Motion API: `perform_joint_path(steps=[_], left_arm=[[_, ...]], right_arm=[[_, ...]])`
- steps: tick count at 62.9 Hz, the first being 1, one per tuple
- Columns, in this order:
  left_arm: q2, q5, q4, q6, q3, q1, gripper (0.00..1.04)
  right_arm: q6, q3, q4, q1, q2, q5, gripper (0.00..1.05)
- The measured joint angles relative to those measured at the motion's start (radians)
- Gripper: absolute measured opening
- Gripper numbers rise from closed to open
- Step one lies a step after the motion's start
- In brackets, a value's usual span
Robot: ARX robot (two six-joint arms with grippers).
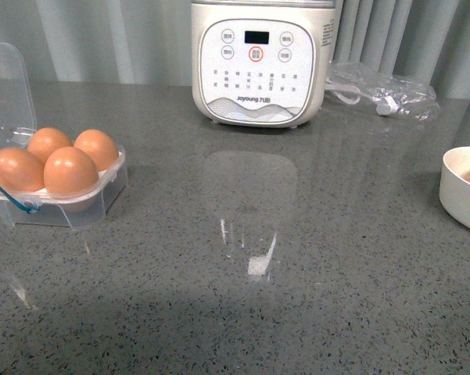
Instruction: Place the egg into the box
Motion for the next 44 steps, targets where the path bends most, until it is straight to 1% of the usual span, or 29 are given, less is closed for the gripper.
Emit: perform_joint_path(steps=[8,28,30,33,34,44], left_arm=[[0.0,0.0,0.0,0.0,0.0,0.0,0.98],[0.0,0.0,0.0,0.0,0.0,0.0,0.98],[0.0,0.0,0.0,0.0,0.0,0.0,0.98],[0.0,0.0,0.0,0.0,0.0,0.0,0.98],[0.0,0.0,0.0,0.0,0.0,0.0,0.98],[0.0,0.0,0.0,0.0,0.0,0.0,0.98]], right_arm=[[0.0,-0.033,0.005,0.0,-0.036,0.0,0.03],[0.0,-0.033,-0.075,0.0,-0.12,0.0,0.03],[0.0,-0.032,-0.112,0.0,-0.151,0.0,0.03],[0.0,-0.032,-0.223,0.0,-0.231,-0.001,0.03],[0.0,-0.032,-0.24,0.0,-0.25,0.0,0.03],[0.0,-0.032,-0.252,0.0,-0.289,0.0,0.03]])
